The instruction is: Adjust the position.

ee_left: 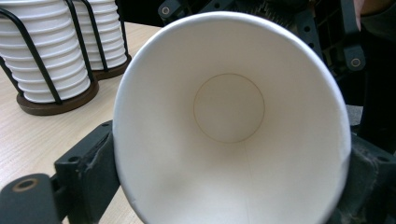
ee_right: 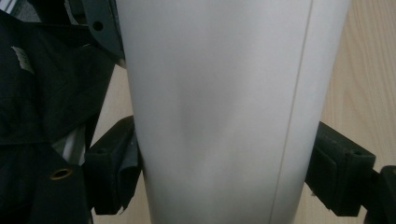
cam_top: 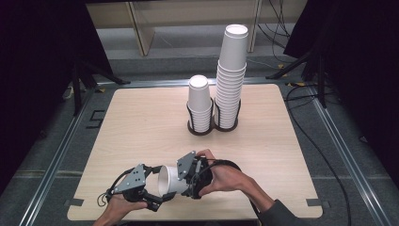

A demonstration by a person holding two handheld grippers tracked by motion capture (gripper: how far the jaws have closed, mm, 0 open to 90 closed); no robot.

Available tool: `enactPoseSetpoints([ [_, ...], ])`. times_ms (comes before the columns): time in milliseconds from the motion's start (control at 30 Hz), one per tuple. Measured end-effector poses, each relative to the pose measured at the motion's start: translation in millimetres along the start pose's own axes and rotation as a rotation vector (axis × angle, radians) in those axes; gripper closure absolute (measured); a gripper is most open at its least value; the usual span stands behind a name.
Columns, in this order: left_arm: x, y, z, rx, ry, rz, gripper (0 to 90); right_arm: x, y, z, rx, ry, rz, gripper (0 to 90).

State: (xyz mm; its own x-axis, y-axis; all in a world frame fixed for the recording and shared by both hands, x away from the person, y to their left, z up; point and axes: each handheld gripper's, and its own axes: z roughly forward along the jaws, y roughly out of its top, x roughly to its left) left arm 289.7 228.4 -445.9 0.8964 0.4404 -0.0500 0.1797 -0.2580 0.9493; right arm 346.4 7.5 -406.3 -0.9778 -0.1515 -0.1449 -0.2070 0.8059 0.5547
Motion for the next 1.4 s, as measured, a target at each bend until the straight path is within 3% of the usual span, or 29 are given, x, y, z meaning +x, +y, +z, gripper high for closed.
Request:
enactPoseSetpoints([
  [67, 0.6, -0.5, -0.4, -0.022, -0.001, -0.015, 7.3, -0.5, -0.4, -1.4, -0.024, 0.001, 0.002, 21.8],
  [200, 4.4, -1.3, -4.3, -0.182, -0.011, -0.103, 4.8, -6.9, -4.9, -7.7, -0.144, 0.028, 0.040, 21.9],
  [367, 5.8, -1.6, -7.1, -0.238, 0.006, -0.160, 1.8, -12.5, -10.7, -11.1, -0.278, 0.062, 0.125, 22.0],
  [467, 5.2, -0.8, -7.4, -0.266, 0.018, -0.174, 2.7, -13.1, -11.4, -9.7, -0.306, 0.075, 0.145, 21.9],
  [733, 4.4, 0.7, -8.3, -0.284, 0.038, -0.173, 5.0, -13.1, -10.3, -1.5, -0.357, 0.090, 0.163, 21.9],
  [800, 4.9, 1.0, -8.5, -0.291, 0.035, -0.187, 5.3, -12.8, -10.9, -0.8, -0.367, 0.107, 0.189, 21.8],
  [1067, 5.9, 2.2, -9.3, -0.290, 0.037, -0.184, 6.4, -14.7, -13.4, 2.5, -0.400, 0.110, 0.189, 21.8],
  [1400, 6.0, 3.1, -9.3, -0.264, 0.044, -0.161, 8.4, -13.7, -14.1, 9.5, -0.390, 0.117, 0.196, 21.6],
])
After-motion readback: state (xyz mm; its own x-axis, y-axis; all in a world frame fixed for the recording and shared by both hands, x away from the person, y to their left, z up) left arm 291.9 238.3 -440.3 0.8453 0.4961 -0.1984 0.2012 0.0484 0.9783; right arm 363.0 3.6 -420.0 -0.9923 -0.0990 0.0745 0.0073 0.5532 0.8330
